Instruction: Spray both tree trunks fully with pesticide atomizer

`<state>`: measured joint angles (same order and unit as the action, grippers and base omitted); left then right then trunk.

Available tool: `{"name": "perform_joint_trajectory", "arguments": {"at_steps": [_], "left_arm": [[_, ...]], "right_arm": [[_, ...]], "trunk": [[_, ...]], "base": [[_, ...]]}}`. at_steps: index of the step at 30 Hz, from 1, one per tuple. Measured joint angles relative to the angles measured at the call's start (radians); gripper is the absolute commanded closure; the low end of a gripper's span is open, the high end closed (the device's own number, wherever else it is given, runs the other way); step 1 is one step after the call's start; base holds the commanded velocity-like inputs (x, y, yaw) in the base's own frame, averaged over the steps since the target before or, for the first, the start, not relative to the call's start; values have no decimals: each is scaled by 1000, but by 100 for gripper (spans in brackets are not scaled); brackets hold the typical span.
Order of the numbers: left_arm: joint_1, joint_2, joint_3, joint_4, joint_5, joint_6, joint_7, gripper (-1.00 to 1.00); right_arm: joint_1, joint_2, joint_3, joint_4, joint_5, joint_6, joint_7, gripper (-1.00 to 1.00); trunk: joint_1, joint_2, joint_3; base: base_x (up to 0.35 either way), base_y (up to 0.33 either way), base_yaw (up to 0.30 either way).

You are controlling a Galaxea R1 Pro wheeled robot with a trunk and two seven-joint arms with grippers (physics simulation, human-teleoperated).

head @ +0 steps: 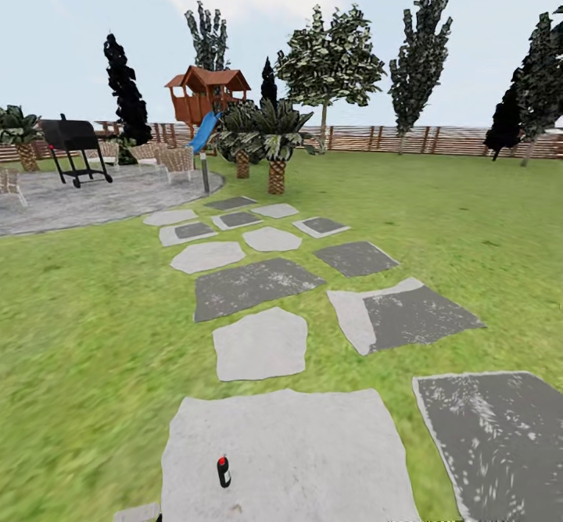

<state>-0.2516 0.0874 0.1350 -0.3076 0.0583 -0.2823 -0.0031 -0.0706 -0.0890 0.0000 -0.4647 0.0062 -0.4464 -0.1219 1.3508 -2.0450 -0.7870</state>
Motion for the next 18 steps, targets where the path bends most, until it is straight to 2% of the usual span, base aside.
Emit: {"name": "perform_joint_trajectory", "arguments": {"at_steps": [8,18], "left_arm": [[0,0,0,0,0,0,0,-100],[0,0,0,0,0,0,0,-100]], "right_arm": [[0,0,0,-1,0,0,0,-100],[0,2,1,-5,0,0,0,-100]], "trunk": [[0,0,0],[0,0,0]], "base": [[89,0,-239],[83,0,-29]]}}
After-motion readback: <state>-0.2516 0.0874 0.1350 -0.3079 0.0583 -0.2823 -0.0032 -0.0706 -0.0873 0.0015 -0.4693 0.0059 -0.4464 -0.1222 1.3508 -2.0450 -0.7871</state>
